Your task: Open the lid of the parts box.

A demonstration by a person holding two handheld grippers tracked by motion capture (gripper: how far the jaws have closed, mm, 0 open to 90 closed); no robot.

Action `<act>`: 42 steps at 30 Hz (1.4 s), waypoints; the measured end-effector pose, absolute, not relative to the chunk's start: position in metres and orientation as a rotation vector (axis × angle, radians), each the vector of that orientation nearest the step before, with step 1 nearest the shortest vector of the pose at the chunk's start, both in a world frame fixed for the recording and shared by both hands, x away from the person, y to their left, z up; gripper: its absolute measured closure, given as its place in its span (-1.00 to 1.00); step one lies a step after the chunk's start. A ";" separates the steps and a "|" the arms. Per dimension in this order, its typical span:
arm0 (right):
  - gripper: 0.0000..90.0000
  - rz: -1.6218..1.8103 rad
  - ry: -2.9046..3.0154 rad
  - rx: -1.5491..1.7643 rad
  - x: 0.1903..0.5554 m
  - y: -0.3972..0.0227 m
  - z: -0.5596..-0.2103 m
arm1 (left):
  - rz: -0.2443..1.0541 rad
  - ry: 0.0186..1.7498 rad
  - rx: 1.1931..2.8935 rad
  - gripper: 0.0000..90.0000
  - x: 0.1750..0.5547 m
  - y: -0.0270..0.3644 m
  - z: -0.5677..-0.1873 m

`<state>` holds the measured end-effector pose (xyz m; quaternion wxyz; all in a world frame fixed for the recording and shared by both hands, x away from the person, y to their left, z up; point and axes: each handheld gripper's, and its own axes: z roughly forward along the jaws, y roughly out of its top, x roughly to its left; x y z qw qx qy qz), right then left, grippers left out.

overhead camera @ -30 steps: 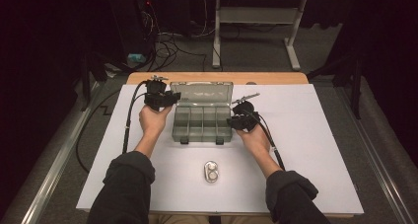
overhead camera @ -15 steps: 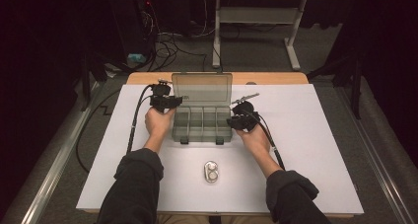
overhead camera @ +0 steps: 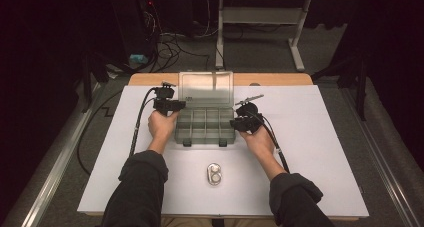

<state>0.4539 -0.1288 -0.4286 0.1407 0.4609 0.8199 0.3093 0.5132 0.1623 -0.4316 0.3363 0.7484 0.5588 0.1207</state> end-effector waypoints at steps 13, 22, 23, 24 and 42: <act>0.64 0.899 2.362 1.349 0.453 -0.129 -0.429 | 0.297 1.440 1.957 0.40 0.511 0.162 -0.431; 0.64 0.901 2.358 1.345 0.451 -0.129 -0.429 | 0.272 1.410 1.956 0.41 0.509 0.158 -0.432; 0.64 0.900 2.358 1.345 0.451 -0.129 -0.429 | 0.273 1.410 1.956 0.41 0.509 0.158 -0.432; 0.64 0.900 2.358 1.343 0.451 -0.129 -0.429 | 0.272 1.411 1.955 0.42 0.508 0.158 -0.432; 0.64 0.900 2.352 1.338 0.444 -0.128 -0.430 | 0.243 1.403 1.951 0.42 0.507 0.160 -0.434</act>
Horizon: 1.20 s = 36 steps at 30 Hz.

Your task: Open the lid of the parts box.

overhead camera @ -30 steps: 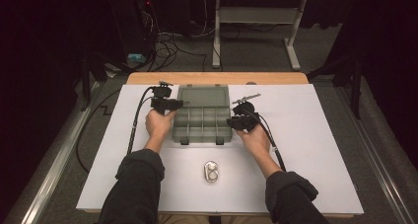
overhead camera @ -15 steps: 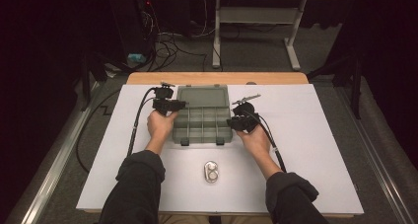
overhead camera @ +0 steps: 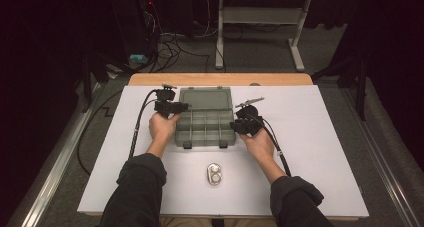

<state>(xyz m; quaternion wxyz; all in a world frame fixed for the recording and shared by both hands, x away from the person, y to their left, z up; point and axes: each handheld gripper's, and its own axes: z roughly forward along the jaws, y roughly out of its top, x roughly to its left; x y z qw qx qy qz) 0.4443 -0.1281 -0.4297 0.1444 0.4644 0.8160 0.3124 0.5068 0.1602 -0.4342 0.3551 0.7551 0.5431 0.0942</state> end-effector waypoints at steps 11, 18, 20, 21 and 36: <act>0.54 0.919 2.363 1.320 0.444 -0.129 -0.429 | 0.324 1.347 2.002 0.29 0.499 0.157 -0.424; 0.39 0.969 2.337 1.298 0.439 -0.136 -0.423 | 0.394 1.262 2.013 0.17 0.485 0.158 -0.406; 0.34 0.978 2.334 1.274 0.436 -0.140 -0.422 | 0.401 1.235 2.007 0.15 0.480 0.159 -0.402; 0.32 0.980 2.333 1.263 0.434 -0.142 -0.421 | 0.394 1.224 2.007 0.13 0.478 0.159 -0.400; 0.18 1.046 2.322 1.187 0.412 -0.157 -0.413 | 0.463 1.115 2.027 0.05 0.441 0.162 -0.386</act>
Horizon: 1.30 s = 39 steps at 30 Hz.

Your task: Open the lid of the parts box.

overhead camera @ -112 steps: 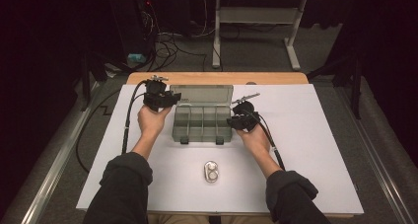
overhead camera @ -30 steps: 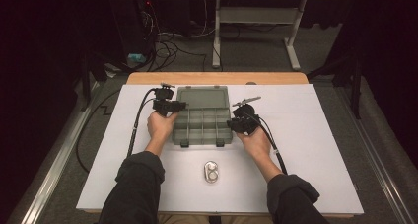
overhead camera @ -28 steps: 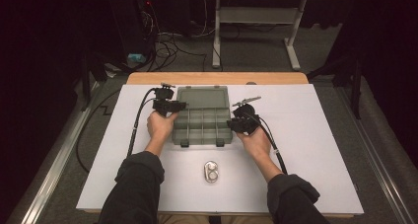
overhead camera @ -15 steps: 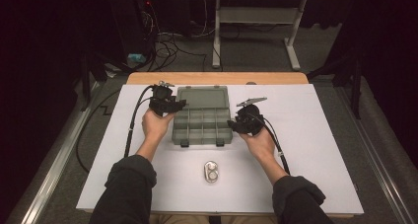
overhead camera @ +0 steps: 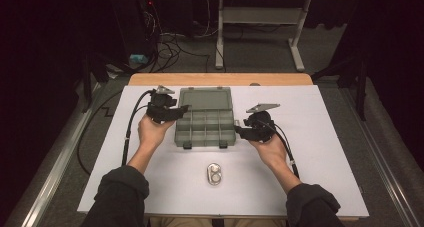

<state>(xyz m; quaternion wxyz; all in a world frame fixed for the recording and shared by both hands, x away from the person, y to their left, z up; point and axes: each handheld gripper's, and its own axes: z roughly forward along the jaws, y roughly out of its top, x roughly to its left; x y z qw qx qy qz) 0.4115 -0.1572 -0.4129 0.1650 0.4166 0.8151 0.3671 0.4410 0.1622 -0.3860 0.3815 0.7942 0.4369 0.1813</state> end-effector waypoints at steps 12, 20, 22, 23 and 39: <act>0.10 1.104 2.299 1.161 0.398 -0.171 -0.412 | 0.453 1.094 2.025 0.05 0.422 0.169 -0.385; 0.05 1.140 2.278 1.157 0.390 -0.182 -0.410 | 0.435 1.068 2.017 0.03 0.408 0.175 -0.387; 0.04 1.154 2.273 1.153 0.387 -0.185 -0.411 | 0.435 1.065 2.018 0.01 0.404 0.177 -0.388; 0.04 1.157 2.272 1.154 0.386 -0.186 -0.411 | 0.428 1.064 2.016 0.00 0.403 0.178 -0.389; -0.02 1.203 2.236 1.154 0.369 -0.205 -0.416 | 0.354 1.100 1.952 -0.03 0.377 0.194 -0.399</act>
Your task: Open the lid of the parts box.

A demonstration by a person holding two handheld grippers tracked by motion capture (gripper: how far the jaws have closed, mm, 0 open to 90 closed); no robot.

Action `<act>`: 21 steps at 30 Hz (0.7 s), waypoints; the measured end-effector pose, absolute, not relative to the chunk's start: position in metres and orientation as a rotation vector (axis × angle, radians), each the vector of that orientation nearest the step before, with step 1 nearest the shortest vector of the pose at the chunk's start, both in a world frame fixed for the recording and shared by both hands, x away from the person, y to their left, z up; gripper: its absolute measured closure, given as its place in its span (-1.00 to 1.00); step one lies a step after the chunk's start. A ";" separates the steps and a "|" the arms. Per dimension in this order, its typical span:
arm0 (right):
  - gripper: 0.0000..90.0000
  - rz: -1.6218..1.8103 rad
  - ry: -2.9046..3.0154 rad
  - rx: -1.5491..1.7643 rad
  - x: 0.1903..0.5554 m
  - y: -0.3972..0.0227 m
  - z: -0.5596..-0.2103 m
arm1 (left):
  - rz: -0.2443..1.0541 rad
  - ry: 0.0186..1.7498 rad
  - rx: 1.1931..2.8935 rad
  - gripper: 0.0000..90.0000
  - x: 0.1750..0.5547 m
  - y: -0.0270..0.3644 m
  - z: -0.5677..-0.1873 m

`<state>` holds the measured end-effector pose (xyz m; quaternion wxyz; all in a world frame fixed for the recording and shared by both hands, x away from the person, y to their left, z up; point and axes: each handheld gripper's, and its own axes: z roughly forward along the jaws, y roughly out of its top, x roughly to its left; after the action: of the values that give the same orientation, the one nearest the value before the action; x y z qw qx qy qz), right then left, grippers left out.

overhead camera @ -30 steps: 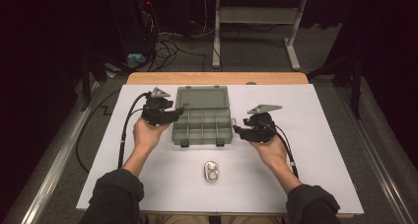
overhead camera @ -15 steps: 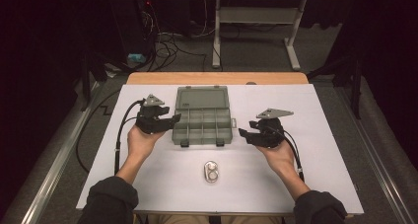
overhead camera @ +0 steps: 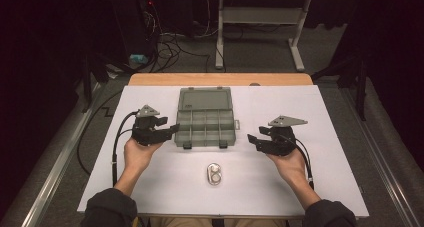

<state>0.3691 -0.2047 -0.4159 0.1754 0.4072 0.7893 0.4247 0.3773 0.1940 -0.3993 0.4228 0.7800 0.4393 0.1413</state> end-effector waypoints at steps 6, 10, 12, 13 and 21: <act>-0.08 1.211 2.240 1.145 0.364 -0.210 -0.418 | 0.365 1.082 1.942 -0.04 0.367 0.200 -0.403; -0.09 1.223 2.234 1.145 0.360 -0.215 -0.419 | 0.370 1.062 1.943 -0.05 0.360 0.203 -0.403; -0.10 1.225 2.229 1.150 0.358 -0.218 -0.419 | 0.369 1.057 1.941 -0.07 0.357 0.204 -0.404; -0.10 1.227 2.228 1.152 0.357 -0.220 -0.419 | 0.370 1.049 1.942 -0.07 0.355 0.204 -0.404; -0.18 1.230 2.203 1.130 0.345 -0.233 -0.421 | 0.387 1.029 1.966 -0.08 0.340 0.213 -0.410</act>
<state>0.3452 -0.2328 -0.4209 0.1876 0.4014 0.7828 0.4369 0.3402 0.2130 -0.4104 0.4298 0.7880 0.4126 0.1552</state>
